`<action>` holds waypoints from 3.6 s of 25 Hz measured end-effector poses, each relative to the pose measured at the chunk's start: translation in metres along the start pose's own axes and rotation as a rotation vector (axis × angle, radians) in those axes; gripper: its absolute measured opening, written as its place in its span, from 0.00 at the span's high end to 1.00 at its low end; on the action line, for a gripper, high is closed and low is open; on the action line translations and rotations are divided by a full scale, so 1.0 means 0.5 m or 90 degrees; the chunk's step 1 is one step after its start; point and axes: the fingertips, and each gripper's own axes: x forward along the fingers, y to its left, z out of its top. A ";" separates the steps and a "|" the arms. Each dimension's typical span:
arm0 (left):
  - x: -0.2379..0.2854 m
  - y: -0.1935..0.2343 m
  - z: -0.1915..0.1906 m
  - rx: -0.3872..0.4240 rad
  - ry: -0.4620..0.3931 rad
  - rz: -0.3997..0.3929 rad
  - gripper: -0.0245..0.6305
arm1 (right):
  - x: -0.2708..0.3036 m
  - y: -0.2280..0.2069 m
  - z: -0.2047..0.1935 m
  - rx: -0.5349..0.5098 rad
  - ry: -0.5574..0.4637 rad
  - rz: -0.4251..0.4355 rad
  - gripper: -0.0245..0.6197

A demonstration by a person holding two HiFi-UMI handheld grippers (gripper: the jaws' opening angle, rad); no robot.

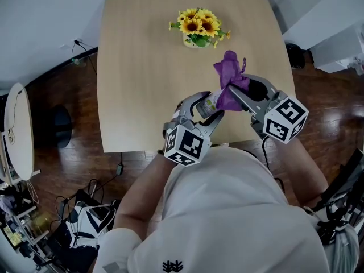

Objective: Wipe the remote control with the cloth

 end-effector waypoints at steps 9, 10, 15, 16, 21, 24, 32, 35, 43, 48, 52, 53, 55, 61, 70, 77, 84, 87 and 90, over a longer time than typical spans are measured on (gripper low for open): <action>-0.017 0.000 -0.002 0.002 -0.004 0.003 0.55 | -0.077 -0.152 -0.009 0.021 -0.005 -0.131 0.77; -0.016 -0.001 -0.003 0.002 -0.004 0.003 0.55 | -0.083 -0.164 -0.013 0.022 -0.005 -0.139 0.77; -0.011 0.006 -0.007 -0.007 -0.001 0.013 0.55 | -0.104 -0.206 -0.047 0.047 0.003 -0.167 0.77; -0.013 0.010 -0.011 -0.010 0.001 0.019 0.55 | -0.105 -0.205 -0.058 0.053 0.009 -0.167 0.77; -0.043 0.042 -0.049 -0.046 0.013 0.082 0.55 | -0.103 -0.166 -0.129 0.071 0.051 -0.142 0.77; -0.067 0.067 -0.092 -0.081 0.029 0.141 0.55 | -0.103 -0.139 -0.173 0.074 0.079 -0.124 0.77; -0.133 0.142 -0.245 -0.237 0.104 0.326 0.55 | -0.113 -0.102 -0.243 0.069 0.149 -0.079 0.77; -0.142 0.146 -0.285 -0.304 0.124 0.360 0.55 | -0.127 -0.095 -0.260 0.066 0.169 -0.072 0.77; -0.153 0.143 -0.409 -0.378 0.198 0.441 0.55 | -0.172 -0.083 -0.292 0.057 0.208 -0.053 0.77; -0.140 0.126 -0.479 -0.384 0.255 0.450 0.55 | -0.197 -0.092 -0.306 0.057 0.216 -0.059 0.77; -0.123 0.109 -0.542 -0.382 0.314 0.440 0.55 | -0.205 -0.097 -0.312 0.058 0.219 -0.063 0.77; -0.120 0.104 -0.553 -0.389 0.328 0.437 0.55 | -0.206 -0.097 -0.312 0.058 0.218 -0.063 0.77; -0.117 0.096 -0.568 -0.407 0.348 0.437 0.55 | -0.208 -0.096 -0.315 0.058 0.217 -0.064 0.77; -0.112 0.096 -0.564 -0.448 0.364 0.424 0.54 | -0.205 -0.096 -0.324 0.066 0.215 -0.065 0.77; -0.140 0.084 -0.516 -0.430 0.346 0.368 0.38 | -0.196 -0.095 -0.323 0.073 0.209 -0.052 0.77; -0.230 -0.022 -0.434 -0.419 0.316 0.340 0.38 | -0.211 -0.092 -0.368 0.078 0.217 -0.027 0.77; -0.315 -0.208 -0.443 -0.426 0.365 0.259 0.42 | -0.257 -0.066 -0.479 0.091 0.250 -0.018 0.77; -0.310 -0.264 -0.431 -0.373 0.353 0.192 0.43 | -0.284 -0.038 -0.477 0.063 0.245 -0.035 0.77; -0.318 -0.294 -0.401 -0.295 0.311 0.134 0.43 | -0.304 0.011 -0.474 0.047 0.230 -0.064 0.77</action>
